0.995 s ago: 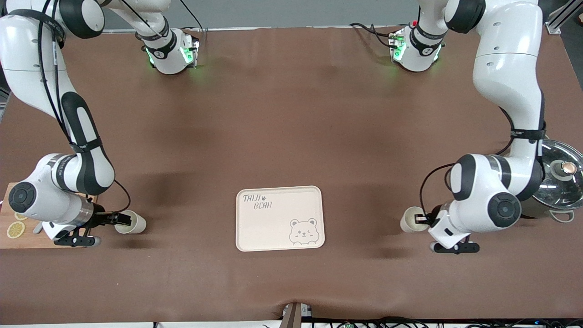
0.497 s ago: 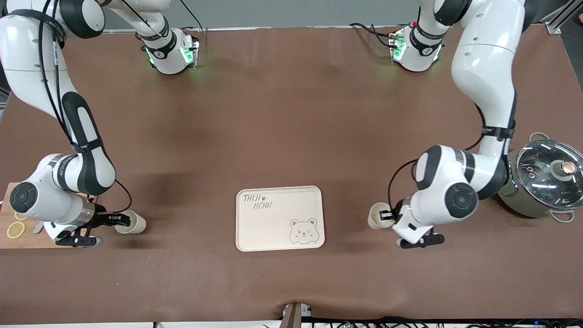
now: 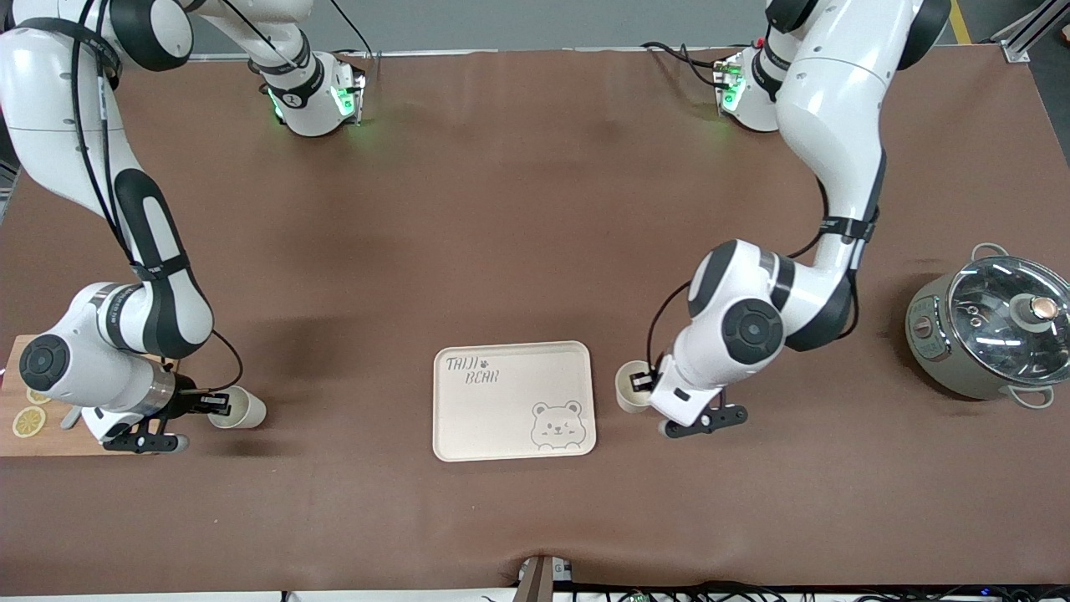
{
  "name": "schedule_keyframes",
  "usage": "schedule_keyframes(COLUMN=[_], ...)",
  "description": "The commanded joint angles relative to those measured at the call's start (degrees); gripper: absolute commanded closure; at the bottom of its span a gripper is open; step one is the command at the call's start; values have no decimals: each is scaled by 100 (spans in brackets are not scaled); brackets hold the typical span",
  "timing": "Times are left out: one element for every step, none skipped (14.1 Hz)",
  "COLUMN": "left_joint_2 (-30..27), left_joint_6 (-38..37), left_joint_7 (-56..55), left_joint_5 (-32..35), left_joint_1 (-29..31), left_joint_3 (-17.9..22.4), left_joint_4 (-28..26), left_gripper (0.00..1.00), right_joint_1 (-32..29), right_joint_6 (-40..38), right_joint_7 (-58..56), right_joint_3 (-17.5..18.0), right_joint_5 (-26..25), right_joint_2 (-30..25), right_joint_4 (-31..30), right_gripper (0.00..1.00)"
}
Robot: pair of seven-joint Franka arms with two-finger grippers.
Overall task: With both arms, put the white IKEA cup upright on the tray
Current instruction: 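Carry the white cup with the left gripper over the bear tray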
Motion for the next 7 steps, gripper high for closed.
schedule_keyframes(left_joint_2=[157,236,306,368,447,517,570], left_joint_6=[372,556,776,891,1014,1111,1164], left_joint_7=[-459,-704,-924,-1048,-1250,-1399,-1444], left_joint_5=[-95,-104,-113,-130,-139,-252,-305], left_joint_1=[-249,-285,-390,-495,-505,-549,-671], left_joint_3=[91,39,21,38,21,21,55], left_joint_4=[94,94,94,94,94,94,94], left_gripper=[100,100,100,100,100,100,100], right_joint_1=[-9,-9,-9,-9,-9,-9,-9], right_joint_6=[-4,-13,-13,-13,-13,-13,-21], right_joint_7=[17,8,8,8,51,52,52], right_joint_3=[29,29,29,29,29,29,29], right_joint_5=[15,15,15,15,15,24,59], right_joint_2=[78,78,69,78,78,78,69], right_joint_4=[108,107,116,108,116,116,134], right_gripper=[100,100,100,100,100,100,100])
